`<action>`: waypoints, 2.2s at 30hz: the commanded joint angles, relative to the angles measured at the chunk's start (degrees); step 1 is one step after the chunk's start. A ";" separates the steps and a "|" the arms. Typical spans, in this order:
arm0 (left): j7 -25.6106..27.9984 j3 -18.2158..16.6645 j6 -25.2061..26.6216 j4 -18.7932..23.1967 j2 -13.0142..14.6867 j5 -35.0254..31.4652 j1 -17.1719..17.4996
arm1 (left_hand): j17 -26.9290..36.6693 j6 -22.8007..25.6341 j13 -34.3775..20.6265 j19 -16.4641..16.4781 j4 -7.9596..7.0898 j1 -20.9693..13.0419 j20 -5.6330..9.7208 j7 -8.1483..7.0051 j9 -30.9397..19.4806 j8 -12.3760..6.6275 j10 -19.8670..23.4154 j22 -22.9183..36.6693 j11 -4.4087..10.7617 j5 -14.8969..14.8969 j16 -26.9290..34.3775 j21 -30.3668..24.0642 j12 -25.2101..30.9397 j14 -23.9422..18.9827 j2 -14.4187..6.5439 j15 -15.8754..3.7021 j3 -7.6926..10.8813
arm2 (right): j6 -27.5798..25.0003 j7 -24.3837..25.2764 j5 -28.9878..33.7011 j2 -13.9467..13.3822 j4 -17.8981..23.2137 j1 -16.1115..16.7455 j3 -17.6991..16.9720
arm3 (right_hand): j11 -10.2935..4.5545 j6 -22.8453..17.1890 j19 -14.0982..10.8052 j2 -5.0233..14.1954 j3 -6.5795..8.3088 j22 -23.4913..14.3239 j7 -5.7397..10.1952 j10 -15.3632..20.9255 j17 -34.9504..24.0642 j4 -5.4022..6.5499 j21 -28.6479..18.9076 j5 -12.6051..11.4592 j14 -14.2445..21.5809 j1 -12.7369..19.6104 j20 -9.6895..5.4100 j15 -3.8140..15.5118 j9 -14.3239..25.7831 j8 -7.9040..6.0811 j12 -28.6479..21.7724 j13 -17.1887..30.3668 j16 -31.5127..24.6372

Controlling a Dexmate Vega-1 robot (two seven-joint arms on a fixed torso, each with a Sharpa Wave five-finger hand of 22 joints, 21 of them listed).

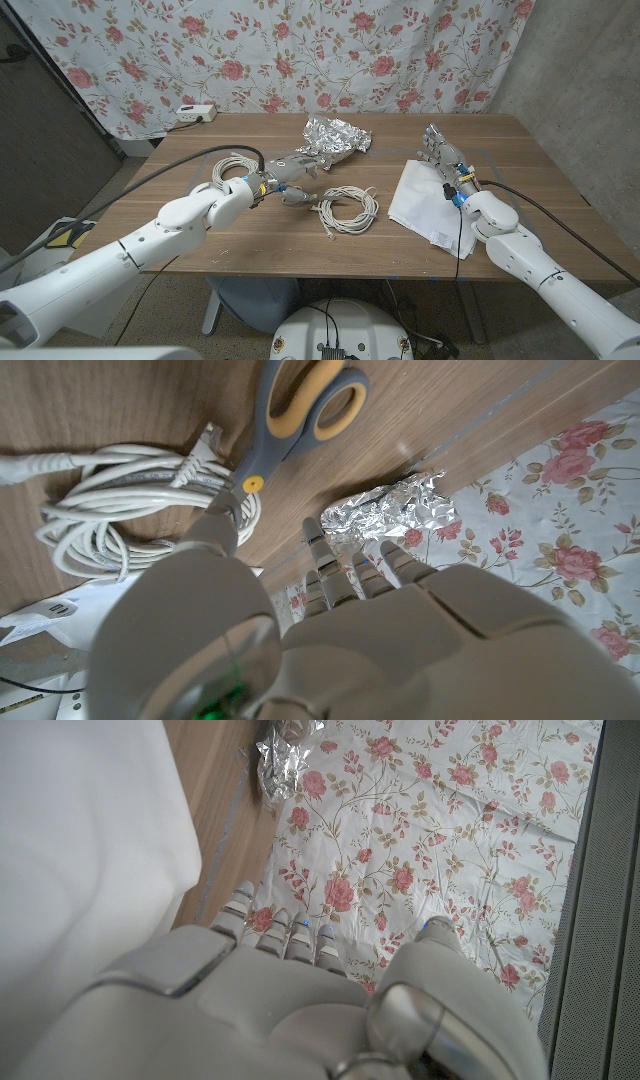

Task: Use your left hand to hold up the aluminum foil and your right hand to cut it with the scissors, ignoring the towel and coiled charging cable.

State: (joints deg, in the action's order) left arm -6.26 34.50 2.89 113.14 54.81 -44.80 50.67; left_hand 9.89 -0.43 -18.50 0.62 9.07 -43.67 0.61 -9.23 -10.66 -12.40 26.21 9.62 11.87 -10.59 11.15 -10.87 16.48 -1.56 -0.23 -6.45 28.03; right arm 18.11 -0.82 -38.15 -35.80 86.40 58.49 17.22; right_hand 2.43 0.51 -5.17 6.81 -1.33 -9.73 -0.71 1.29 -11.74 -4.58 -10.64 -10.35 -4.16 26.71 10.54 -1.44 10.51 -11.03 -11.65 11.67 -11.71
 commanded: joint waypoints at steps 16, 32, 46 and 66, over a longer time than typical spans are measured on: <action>-0.42 0.28 0.26 -0.27 0.05 -0.33 0.43 | 0.14 7.72 -0.74 0.85 -0.14 -0.62 0.23 0.07 -0.14 -2.06 1.58 0.14 0.08 0.11 0.28 -0.01 0.35 -1.28 -0.20 -0.27 -0.90 | -0.32 0.49 0.10 -0.02 0.27 0.19 0.03 | 0.11 0.57 0.28 0.00 0.21 -0.21 0.34 -0.29 -0.17 -0.49 -0.32 -0.01 -0.60 0.63 -0.10 0.04 0.26 -0.08 -0.19 0.23 -0.47; -1.07 0.96 0.09 -0.79 -0.34 -1.03 -0.25 | 0.12 10.67 -0.91 1.02 0.07 -1.64 0.24 0.77 -0.22 -2.36 2.17 0.14 -0.04 -0.12 0.16 0.00 0.19 -1.43 -1.14 -0.36 -0.65 | -0.51 0.49 0.05 0.15 0.13 -0.11 0.15 | 0.04 0.60 0.30 0.07 0.41 -0.21 0.36 -0.35 -0.19 -0.67 -0.32 0.00 -0.63 0.75 -0.10 0.15 0.27 -0.09 -0.18 0.24 -0.48; -1.20 1.63 -0.08 -1.50 -0.94 -1.36 -0.66 | 0.11 13.67 -0.90 1.12 0.04 -1.99 0.35 0.66 -0.35 -2.96 2.83 0.14 -0.05 -0.23 0.13 0.01 0.10 -1.61 -1.67 -0.39 -0.70 | -0.36 0.42 0.13 -0.02 0.18 -0.04 0.04 | 0.13 0.57 0.27 0.07 0.53 -0.21 0.35 -0.33 -0.21 -0.78 -0.34 0.01 -0.66 0.78 -0.13 0.15 0.27 -0.11 -0.20 0.24 -0.50; -1.63 2.27 0.08 -1.91 -1.19 -1.69 -0.85 | 0.19 14.63 -0.92 1.53 -0.34 -1.68 0.53 0.69 -0.48 -2.58 4.11 0.14 0.01 -0.29 0.61 -0.10 0.19 -3.08 -2.48 -1.17 -1.13 | -0.70 0.95 0.35 0.04 0.42 0.08 0.17 | 0.04 0.49 0.33 0.17 0.72 -0.21 0.39 -0.34 -0.25 -0.87 -0.32 0.01 -0.78 0.74 -0.21 0.15 0.27 -0.16 -0.20 0.25 -0.49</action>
State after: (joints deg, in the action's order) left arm -7.63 36.39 2.83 111.38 53.81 -46.24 49.92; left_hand 10.02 13.72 -19.28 1.55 8.60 -45.26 0.91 -8.39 -11.03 -14.86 29.61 9.62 12.00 -10.59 11.51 -10.87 16.51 -4.01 -2.29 -7.47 27.08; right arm 17.45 -0.20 -38.06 -35.78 86.73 58.44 17.33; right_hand 2.43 0.83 -4.96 7.04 -0.78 -9.73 -0.40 1.29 -11.86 -5.14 -10.64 -10.35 -4.47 26.94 10.32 -1.13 10.51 -11.03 -11.65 11.67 -11.71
